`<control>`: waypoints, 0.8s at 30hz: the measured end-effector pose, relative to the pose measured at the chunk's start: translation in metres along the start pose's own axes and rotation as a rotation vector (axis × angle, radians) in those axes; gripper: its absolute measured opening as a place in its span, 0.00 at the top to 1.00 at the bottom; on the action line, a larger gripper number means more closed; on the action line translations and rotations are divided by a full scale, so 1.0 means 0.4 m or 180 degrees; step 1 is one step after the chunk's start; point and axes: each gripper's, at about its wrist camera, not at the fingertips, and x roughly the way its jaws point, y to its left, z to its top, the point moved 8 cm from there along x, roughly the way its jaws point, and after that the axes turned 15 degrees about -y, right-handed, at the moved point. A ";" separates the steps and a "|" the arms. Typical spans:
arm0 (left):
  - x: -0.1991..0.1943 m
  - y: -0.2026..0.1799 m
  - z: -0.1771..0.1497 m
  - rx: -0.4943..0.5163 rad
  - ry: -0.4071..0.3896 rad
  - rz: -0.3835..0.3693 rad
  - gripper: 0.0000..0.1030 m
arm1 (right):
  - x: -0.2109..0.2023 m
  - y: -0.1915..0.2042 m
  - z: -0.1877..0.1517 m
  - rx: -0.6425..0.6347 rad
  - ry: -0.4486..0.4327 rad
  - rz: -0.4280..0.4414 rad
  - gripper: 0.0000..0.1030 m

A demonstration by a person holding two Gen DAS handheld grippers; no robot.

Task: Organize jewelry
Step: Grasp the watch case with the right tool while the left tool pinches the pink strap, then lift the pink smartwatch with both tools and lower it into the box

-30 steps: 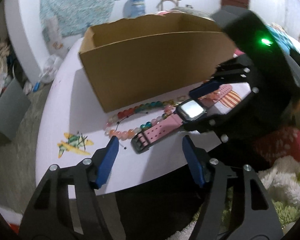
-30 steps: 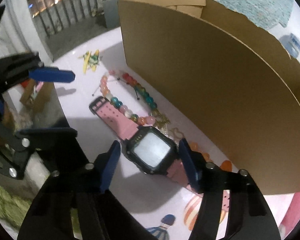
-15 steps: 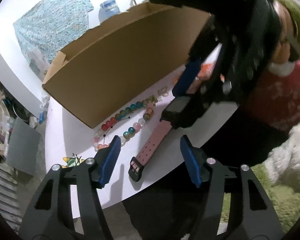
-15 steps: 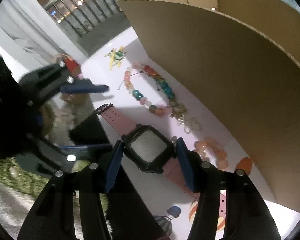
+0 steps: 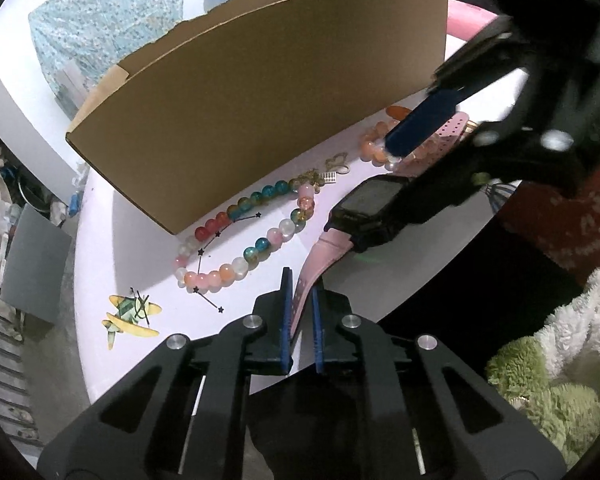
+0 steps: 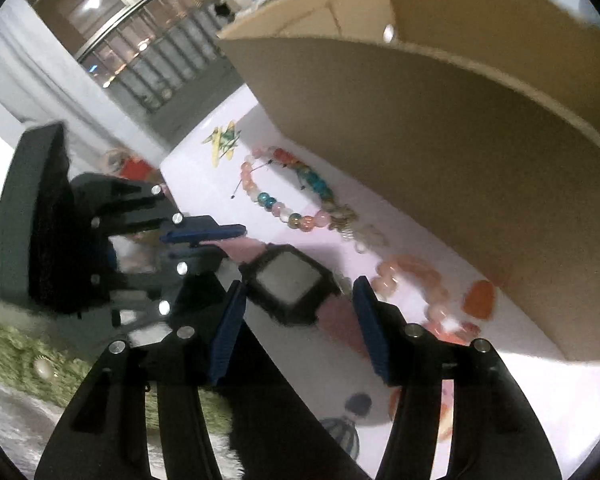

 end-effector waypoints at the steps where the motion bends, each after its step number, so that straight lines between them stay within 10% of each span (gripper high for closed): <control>1: 0.000 0.000 -0.002 -0.0008 0.0009 -0.0028 0.92 | -0.018 0.003 -0.007 -0.0063 -0.0077 -0.0123 0.47; 8: 0.013 0.022 0.000 -0.0015 0.0086 -0.0148 0.92 | -0.040 0.018 -0.054 -0.0669 -0.0225 -0.0828 0.48; 24: 0.031 0.039 0.012 -0.0019 0.0136 -0.0103 0.94 | 0.032 0.044 -0.061 -0.1672 -0.0387 -0.1723 0.90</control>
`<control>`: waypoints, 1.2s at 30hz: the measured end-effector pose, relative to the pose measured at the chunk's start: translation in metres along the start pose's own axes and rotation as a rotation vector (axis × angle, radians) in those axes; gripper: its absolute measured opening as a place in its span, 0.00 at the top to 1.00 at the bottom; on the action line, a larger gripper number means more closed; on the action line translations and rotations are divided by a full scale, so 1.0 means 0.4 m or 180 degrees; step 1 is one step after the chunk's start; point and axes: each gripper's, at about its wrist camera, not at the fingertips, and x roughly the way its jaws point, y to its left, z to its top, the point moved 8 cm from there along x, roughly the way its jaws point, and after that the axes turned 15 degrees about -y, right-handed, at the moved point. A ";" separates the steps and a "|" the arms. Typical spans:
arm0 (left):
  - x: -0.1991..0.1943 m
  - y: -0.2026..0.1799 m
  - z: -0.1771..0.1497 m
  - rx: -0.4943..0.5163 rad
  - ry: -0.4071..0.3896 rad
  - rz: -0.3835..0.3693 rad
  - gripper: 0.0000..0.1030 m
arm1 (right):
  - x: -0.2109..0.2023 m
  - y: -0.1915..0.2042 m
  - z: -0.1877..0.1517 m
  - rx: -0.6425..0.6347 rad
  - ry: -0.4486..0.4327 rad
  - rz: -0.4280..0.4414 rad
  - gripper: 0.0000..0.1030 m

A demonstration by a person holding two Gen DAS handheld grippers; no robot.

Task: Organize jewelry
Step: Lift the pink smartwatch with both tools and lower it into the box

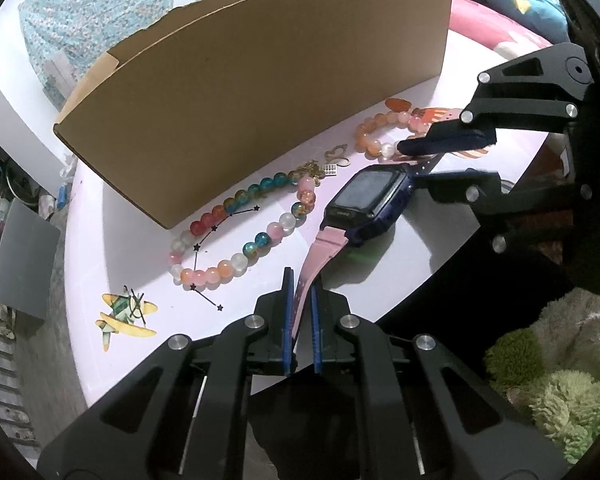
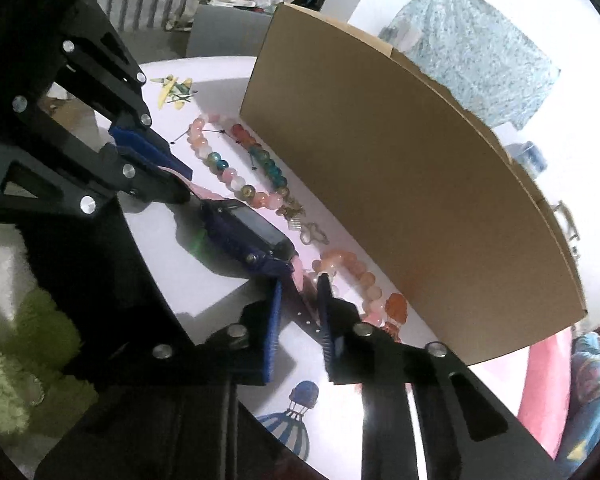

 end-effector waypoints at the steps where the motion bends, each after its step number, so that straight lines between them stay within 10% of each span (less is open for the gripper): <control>1: -0.002 -0.004 -0.001 0.0026 -0.0003 0.0013 0.94 | 0.000 -0.003 0.000 0.0053 -0.0021 -0.0026 0.90; 15: -0.133 -0.014 0.120 0.0191 -0.0537 0.0413 0.98 | -0.088 -0.087 0.102 0.0555 -0.0670 -0.0663 0.95; 27: -0.326 0.072 0.403 0.0250 -0.1591 0.0743 0.98 | -0.263 -0.265 0.360 0.0125 -0.1519 -0.1504 0.95; 31: -0.268 0.134 0.478 0.0162 -0.1558 0.0708 0.98 | -0.180 -0.353 0.404 0.0331 -0.1354 -0.1139 0.95; 36: -0.077 0.230 0.500 -0.0318 -0.0878 0.0307 0.98 | 0.026 -0.450 0.379 0.0965 -0.0647 -0.0230 0.95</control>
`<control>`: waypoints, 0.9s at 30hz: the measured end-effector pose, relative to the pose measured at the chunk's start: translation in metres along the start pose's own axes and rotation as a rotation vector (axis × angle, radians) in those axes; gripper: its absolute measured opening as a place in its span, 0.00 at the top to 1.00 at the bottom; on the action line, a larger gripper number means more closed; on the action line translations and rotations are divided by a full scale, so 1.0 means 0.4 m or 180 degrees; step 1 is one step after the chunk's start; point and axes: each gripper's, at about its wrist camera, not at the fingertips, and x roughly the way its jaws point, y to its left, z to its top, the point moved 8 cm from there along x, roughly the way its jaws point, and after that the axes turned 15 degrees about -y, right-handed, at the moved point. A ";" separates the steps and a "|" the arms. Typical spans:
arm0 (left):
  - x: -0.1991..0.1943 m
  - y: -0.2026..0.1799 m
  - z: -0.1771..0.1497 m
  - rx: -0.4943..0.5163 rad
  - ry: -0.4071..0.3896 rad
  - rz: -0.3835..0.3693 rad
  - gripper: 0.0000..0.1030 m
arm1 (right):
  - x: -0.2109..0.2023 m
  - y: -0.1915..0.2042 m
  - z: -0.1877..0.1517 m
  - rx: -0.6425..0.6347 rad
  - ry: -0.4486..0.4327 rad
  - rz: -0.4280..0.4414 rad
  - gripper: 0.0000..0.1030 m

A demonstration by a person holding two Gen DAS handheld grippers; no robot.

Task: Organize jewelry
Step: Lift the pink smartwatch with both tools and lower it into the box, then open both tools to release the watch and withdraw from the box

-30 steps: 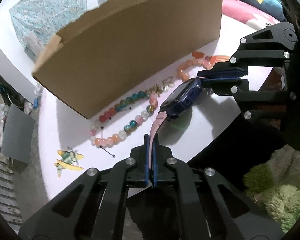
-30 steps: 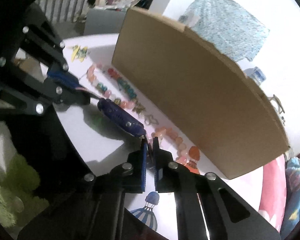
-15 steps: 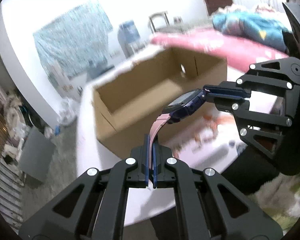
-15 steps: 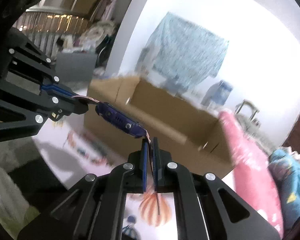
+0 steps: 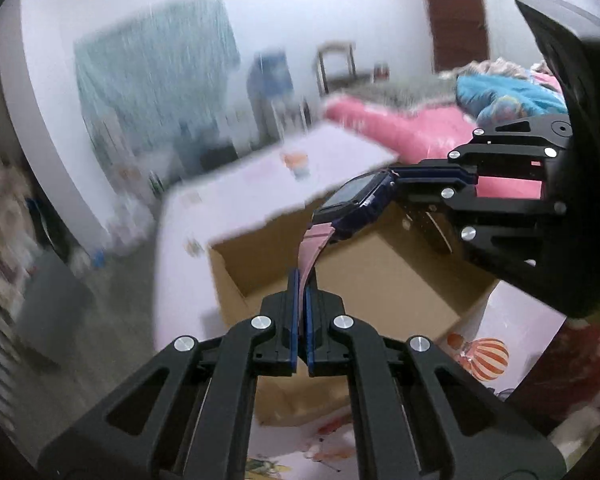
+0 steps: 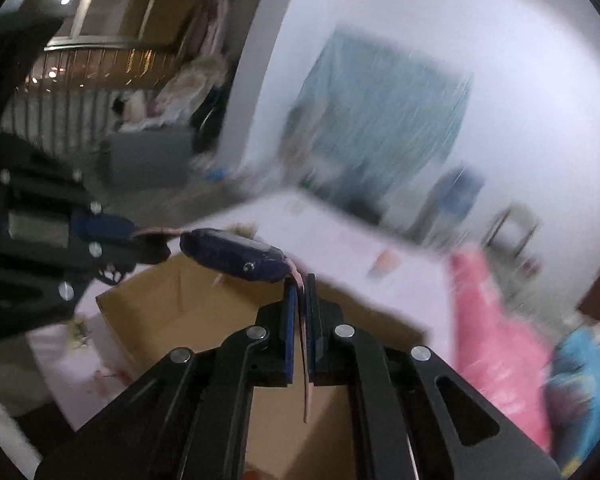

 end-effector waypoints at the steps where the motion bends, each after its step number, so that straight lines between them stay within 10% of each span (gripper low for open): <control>1: 0.034 0.016 -0.015 -0.0065 0.0163 -0.0026 0.98 | 0.062 -0.015 -0.029 0.0124 0.0323 0.0180 0.95; 9: 0.281 0.084 -0.137 -0.0580 0.1353 -0.0243 0.89 | 0.293 -0.043 -0.214 0.0385 0.1681 0.0815 0.95; 13: 0.293 0.093 -0.156 -0.0623 0.1425 -0.0225 0.72 | 0.356 -0.051 -0.287 0.0061 0.2081 0.0728 0.87; 15: 0.272 0.095 -0.133 -0.0584 0.1252 -0.0191 0.47 | 0.375 -0.072 -0.288 -0.0053 0.2072 0.0601 0.85; 27: 0.033 0.159 -0.080 -0.0684 0.0511 0.0038 0.19 | 0.208 -0.161 -0.113 0.0185 0.1167 0.0129 0.52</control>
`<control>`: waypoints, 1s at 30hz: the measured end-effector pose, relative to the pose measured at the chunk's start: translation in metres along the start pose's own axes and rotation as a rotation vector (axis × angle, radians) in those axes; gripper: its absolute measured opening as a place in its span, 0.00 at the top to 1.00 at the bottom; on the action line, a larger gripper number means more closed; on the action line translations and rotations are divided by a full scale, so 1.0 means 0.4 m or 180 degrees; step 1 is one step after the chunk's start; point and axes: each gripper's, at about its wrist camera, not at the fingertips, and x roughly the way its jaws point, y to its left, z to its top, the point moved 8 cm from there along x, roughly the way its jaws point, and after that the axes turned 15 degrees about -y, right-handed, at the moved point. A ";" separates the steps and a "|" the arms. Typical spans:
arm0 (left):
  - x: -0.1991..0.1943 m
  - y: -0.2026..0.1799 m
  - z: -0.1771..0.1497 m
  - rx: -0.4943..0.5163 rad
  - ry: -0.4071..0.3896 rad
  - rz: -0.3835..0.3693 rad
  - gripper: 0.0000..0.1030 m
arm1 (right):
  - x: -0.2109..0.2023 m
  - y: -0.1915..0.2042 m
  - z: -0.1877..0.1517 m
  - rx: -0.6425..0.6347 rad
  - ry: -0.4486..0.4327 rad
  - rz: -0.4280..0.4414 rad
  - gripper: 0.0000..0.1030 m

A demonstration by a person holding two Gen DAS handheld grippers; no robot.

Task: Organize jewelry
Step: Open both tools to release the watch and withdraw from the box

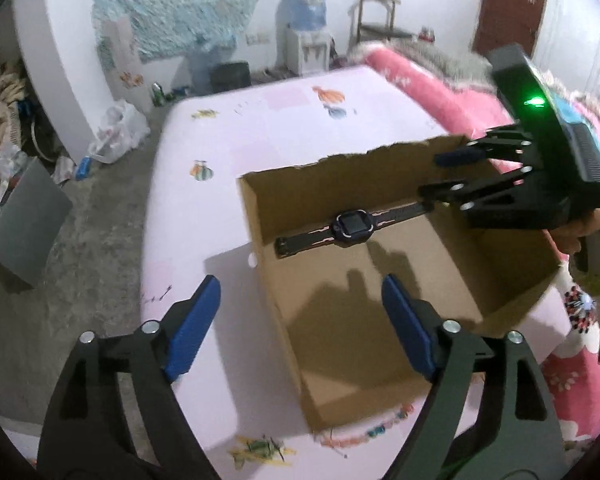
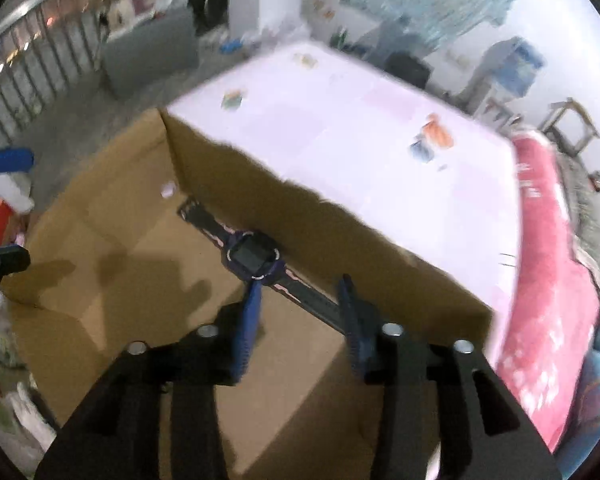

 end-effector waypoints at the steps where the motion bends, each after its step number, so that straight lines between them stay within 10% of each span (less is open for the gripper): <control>1: -0.036 0.006 -0.012 -0.0052 -0.0079 -0.0026 0.17 | -0.047 -0.001 0.006 -0.0002 -0.0169 -0.0061 0.44; 9: -0.134 0.041 -0.245 -0.0539 0.0030 0.0072 0.12 | -0.363 0.120 -0.170 0.0541 -0.0819 0.0051 0.10; 19: -0.010 0.086 -0.507 -0.0859 0.0710 0.0552 0.12 | -0.239 0.193 -0.580 0.1562 0.0184 -0.0533 0.08; 30: 0.020 0.084 -0.510 -0.0579 0.0521 0.0677 0.07 | -0.191 0.156 -0.598 0.1243 0.0298 -0.0993 0.07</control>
